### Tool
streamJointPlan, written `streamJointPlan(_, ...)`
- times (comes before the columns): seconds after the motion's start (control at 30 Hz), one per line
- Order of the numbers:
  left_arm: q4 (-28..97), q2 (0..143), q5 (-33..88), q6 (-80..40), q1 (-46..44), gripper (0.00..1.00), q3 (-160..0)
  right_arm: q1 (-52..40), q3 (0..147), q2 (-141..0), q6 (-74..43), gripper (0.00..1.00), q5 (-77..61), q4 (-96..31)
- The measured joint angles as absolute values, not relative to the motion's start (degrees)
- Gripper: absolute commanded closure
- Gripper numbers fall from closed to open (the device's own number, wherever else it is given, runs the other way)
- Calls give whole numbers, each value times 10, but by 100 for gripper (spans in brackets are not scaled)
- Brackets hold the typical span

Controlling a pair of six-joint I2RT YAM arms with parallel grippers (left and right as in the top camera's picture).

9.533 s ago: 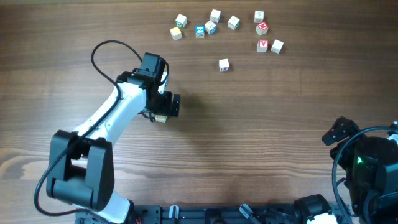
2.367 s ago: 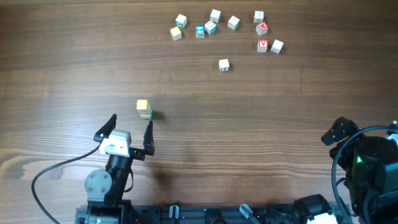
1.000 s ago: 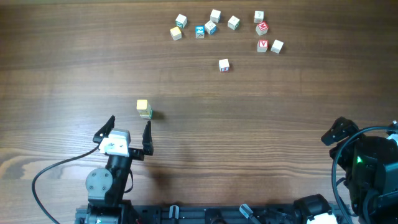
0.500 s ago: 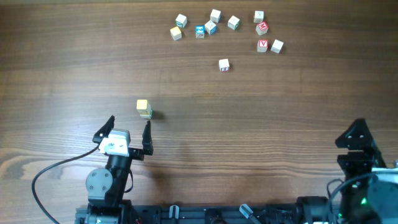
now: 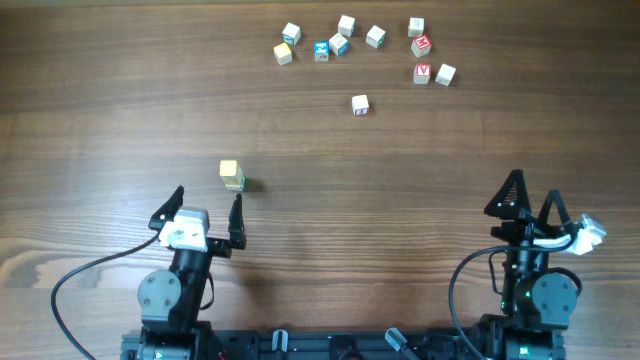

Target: Form a tower

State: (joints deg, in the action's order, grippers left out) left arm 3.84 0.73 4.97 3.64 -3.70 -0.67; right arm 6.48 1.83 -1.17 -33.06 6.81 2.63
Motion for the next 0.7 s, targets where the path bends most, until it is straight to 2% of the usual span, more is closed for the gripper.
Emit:
streamJointPlan(0.5,38,7,50,36,-37,0,-7,65,4,-11,-324,0,64,9)
streamJointPlan(0.7,38,7,50,36,-37,0,-7,65,4,-11,-194,0,64,9)
